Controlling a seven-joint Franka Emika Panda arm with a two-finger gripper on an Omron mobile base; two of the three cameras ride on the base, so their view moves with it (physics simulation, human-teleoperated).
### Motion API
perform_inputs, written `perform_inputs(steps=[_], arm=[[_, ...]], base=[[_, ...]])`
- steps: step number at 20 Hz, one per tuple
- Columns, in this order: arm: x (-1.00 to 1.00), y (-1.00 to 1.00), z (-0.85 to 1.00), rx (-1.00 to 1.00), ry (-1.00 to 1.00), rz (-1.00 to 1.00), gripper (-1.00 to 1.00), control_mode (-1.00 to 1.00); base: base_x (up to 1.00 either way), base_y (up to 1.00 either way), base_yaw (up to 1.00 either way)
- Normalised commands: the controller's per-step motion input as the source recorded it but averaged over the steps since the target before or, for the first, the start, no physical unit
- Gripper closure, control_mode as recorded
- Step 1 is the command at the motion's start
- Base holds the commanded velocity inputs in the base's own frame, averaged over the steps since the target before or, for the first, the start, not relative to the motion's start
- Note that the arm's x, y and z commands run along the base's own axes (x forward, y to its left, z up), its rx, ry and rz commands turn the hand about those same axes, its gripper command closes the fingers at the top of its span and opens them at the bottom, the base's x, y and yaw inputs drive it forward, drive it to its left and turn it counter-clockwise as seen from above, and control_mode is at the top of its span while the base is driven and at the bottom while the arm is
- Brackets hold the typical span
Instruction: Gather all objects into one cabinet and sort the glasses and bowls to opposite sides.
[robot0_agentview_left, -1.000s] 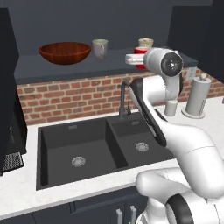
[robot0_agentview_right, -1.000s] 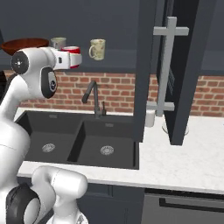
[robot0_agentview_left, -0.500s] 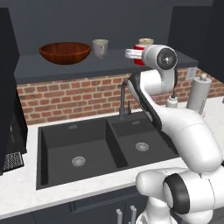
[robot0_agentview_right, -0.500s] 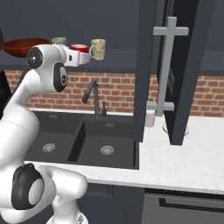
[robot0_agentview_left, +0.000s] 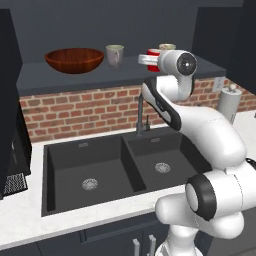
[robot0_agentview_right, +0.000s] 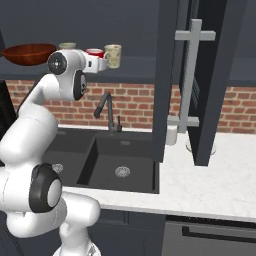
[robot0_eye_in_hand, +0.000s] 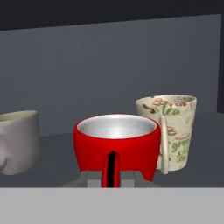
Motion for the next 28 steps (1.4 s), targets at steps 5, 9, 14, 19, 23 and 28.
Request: perform_inputs(steps=[5,9,14,19,23,28], arm=[[0.19,0.0,-0.12,0.0,-0.01,0.01,1.0,-1.0],[-0.02,0.0,-0.08,0.0,0.0,0.0,-1.0,-1.0],[-0.09,0.0,-0.03,0.0,0.01,-0.01,-1.0,-1.0],[-0.01,0.0,0.0,0.0,0.0,0.0,-1.0,-1.0],[-0.24,0.11,0.04,0.0,0.0,0.0,-1.0,-1.0],[-0.49,0.31,0.02,0.0,0.0,0.01,-1.0,-1.0]], base=[[0.0,0.0,0.0],[0.0,0.0,0.0],[0.0,0.0,0.0],[0.0,0.0,0.0],[0.0,0.0,0.0],[0.0,0.0,0.0]])
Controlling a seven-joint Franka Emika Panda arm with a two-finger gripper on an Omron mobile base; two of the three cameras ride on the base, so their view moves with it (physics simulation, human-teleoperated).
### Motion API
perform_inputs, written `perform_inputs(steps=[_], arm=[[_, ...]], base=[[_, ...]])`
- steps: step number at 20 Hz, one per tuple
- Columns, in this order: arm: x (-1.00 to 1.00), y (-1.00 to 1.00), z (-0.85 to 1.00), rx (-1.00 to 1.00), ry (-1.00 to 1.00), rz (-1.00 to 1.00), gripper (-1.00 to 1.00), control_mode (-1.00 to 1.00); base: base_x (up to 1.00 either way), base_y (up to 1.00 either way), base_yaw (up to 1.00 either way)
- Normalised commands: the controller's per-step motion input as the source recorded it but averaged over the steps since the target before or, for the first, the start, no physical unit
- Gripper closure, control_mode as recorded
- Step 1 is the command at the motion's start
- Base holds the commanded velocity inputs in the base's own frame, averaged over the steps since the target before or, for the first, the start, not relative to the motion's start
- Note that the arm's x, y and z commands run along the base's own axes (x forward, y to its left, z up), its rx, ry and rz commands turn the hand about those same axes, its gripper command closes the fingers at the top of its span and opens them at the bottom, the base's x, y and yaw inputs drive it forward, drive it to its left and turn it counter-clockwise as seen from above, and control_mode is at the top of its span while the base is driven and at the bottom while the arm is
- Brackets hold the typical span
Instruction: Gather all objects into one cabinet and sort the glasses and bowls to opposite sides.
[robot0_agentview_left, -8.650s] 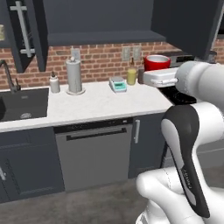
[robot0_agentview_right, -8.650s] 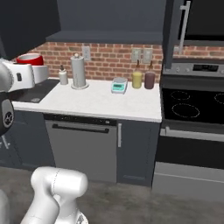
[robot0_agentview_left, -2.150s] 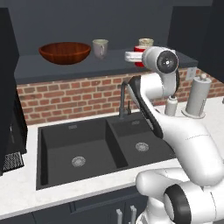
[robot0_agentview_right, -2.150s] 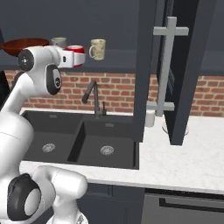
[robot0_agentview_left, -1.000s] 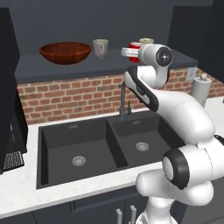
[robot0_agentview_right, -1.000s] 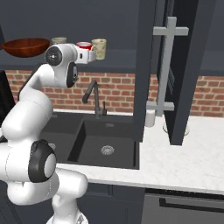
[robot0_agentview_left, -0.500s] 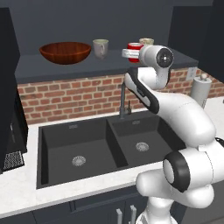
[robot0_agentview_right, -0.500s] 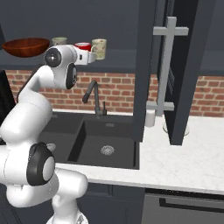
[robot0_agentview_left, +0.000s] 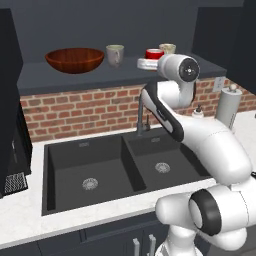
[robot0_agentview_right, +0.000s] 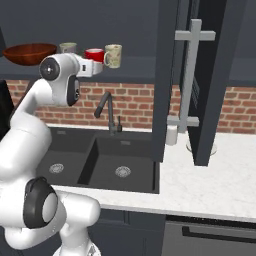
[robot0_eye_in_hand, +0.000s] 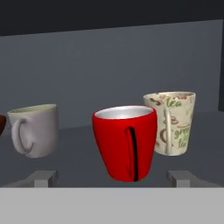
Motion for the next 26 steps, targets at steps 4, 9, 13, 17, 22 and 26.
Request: perform_inputs(steps=[4,9,13,17,22,26], arm=[[-0.49,0.28,0.21,-0.01,-0.04,0.0,-1.0,-1.0],[-0.44,0.12,0.33,0.0,-0.07,0.01,-1.0,-1.0],[-0.05,0.22,0.04,0.0,0.05,0.02,-1.0,-1.0],[0.02,0.3,-0.05,0.0,0.17,0.03,-1.0,-1.0],[-0.27,0.34,0.03,0.0,0.02,0.1,-1.0,-1.0],[-0.16,0.35,-0.09,-0.03,0.0,0.08,-1.0,-1.0]], base=[[0.0,0.0,0.0],[0.0,0.0,0.0],[0.0,0.0,0.0],[0.0,0.0,0.0],[0.0,0.0,0.0],[0.0,0.0,0.0]])
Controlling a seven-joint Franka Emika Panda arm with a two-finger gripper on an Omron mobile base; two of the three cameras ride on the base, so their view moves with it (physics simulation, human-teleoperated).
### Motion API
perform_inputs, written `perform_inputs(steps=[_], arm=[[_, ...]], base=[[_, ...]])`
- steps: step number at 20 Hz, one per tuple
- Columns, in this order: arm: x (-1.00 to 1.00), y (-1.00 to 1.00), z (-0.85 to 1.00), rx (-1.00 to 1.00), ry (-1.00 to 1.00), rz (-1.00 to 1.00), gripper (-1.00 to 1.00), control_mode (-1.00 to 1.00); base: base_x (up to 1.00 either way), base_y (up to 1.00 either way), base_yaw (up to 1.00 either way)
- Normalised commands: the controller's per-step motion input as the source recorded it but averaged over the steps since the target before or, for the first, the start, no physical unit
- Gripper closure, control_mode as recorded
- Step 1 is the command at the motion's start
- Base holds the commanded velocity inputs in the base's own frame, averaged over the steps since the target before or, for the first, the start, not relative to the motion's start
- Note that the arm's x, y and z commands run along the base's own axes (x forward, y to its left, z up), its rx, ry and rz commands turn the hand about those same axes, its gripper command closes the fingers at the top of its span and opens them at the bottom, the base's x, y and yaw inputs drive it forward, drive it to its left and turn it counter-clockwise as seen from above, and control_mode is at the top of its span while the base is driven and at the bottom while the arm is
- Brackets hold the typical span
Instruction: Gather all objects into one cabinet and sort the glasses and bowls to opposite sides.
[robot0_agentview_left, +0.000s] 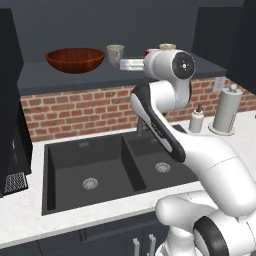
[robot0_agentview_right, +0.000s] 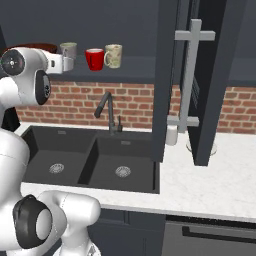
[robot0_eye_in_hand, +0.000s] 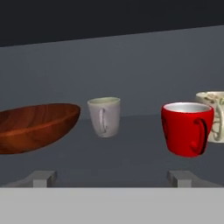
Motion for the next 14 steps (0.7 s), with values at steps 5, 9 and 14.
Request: perform_inputs(steps=[5,9,14], arm=[[0.12,0.06,-0.26,0.0,0.0,0.01,-1.0,-1.0],[0.08,0.0,-0.09,0.0,0.0,0.0,-1.0,-1.0],[-0.06,0.0,0.02,0.0,-0.08,0.0,-1.0,-1.0]], base=[[0.0,0.0,0.0],[0.0,0.0,0.0],[0.0,0.0,0.0]])
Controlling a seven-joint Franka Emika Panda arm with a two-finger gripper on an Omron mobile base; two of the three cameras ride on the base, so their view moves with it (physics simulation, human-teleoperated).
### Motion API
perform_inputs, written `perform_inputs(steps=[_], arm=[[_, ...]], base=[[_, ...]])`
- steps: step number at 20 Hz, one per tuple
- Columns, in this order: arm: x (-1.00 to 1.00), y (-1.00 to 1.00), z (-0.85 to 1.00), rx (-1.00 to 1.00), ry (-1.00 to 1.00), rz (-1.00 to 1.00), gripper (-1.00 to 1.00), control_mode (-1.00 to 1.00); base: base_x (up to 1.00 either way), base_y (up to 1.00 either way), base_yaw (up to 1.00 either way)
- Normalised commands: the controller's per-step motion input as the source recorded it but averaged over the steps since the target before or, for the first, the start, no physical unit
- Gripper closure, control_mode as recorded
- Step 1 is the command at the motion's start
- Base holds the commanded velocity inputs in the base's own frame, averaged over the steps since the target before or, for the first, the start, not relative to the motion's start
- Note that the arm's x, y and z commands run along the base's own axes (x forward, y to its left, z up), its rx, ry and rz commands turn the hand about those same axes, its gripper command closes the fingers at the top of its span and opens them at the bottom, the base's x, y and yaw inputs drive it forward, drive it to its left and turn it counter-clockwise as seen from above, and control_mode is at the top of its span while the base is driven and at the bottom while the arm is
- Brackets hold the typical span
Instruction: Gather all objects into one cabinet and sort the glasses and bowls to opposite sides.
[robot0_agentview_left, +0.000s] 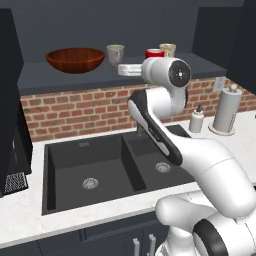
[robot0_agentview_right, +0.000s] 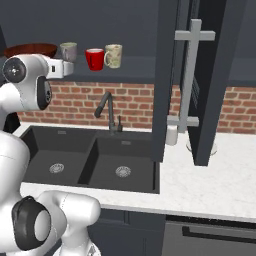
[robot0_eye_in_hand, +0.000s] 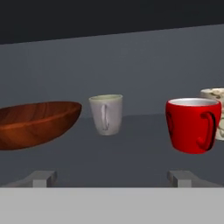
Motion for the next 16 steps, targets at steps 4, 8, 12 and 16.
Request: perform_inputs(steps=[4,8,12,16], arm=[[-0.18,0.0,0.1,0.0,-0.08,0.0,-1.0,-1.0],[-0.09,0.02,0.13,0.0,-0.04,0.0,-1.0,-1.0],[-0.06,0.01,0.21,0.0,-0.08,0.0,-1.0,-1.0],[-0.05,0.0,0.18,0.0,-0.06,0.0,-1.0,-1.0]], base=[[0.0,0.0,0.0],[0.0,0.0,0.0],[0.0,0.0,0.0],[0.0,0.0,0.0]])
